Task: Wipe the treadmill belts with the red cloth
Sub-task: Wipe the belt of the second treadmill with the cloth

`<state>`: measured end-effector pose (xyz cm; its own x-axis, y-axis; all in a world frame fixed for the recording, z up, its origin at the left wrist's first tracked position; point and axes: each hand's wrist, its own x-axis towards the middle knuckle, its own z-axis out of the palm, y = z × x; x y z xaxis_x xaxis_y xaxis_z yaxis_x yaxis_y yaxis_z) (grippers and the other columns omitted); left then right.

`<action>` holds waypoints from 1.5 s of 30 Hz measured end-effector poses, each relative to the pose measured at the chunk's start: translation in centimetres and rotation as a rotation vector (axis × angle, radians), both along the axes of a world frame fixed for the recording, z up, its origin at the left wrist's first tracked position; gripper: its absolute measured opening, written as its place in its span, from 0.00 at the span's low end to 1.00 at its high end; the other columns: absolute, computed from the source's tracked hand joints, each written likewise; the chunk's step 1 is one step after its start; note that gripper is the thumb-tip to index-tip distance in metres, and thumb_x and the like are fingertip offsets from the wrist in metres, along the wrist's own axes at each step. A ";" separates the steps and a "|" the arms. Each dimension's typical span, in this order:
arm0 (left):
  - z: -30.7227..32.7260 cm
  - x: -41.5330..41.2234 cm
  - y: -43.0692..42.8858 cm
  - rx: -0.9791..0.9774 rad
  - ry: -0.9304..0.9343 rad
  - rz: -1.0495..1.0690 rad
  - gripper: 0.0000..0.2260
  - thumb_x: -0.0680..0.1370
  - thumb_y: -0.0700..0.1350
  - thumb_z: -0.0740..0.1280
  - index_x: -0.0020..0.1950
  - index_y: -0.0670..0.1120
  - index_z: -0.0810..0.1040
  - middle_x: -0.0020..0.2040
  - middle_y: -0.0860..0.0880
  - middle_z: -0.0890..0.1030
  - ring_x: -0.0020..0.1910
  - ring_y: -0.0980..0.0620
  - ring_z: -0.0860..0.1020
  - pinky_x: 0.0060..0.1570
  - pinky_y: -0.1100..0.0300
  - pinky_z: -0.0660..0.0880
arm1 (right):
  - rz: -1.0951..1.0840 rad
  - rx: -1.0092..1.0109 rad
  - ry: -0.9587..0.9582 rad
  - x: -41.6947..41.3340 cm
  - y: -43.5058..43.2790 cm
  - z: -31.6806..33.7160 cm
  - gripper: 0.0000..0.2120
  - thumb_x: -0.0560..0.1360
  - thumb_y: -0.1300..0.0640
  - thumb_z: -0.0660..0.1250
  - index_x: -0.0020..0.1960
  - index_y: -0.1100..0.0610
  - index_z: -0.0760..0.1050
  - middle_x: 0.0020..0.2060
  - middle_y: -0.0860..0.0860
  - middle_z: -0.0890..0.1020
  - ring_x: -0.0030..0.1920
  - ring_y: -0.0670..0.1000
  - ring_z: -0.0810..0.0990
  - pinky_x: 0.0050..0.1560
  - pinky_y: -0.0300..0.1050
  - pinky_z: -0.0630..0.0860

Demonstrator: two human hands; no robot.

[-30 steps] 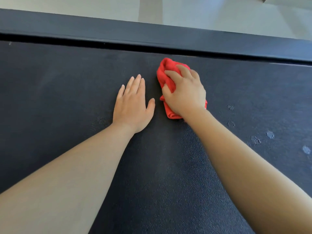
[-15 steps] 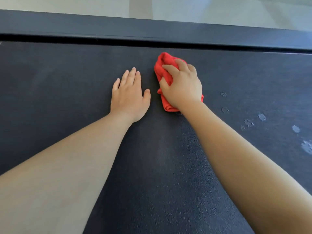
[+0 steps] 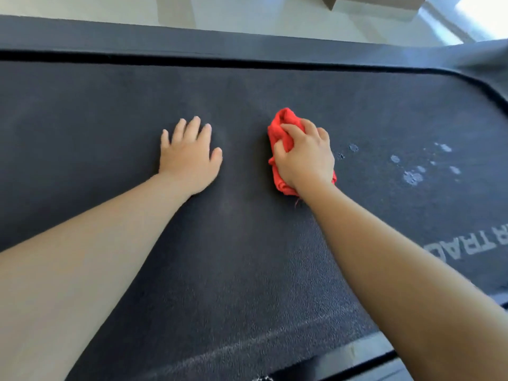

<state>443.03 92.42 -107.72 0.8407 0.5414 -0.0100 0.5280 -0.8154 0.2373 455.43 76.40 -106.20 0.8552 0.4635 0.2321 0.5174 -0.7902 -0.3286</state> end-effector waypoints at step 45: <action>0.2 -4.3 -8.1 -0.095 -0.081 -0.332 0.26 0.81 0.53 0.55 0.76 0.46 0.56 0.77 0.51 0.55 0.77 0.52 0.50 0.74 0.47 0.47 | -0.005 -0.036 -0.017 -9.7 -7.6 -0.1 0.17 0.77 0.48 0.59 0.63 0.46 0.73 0.67 0.46 0.70 0.66 0.55 0.64 0.53 0.54 0.73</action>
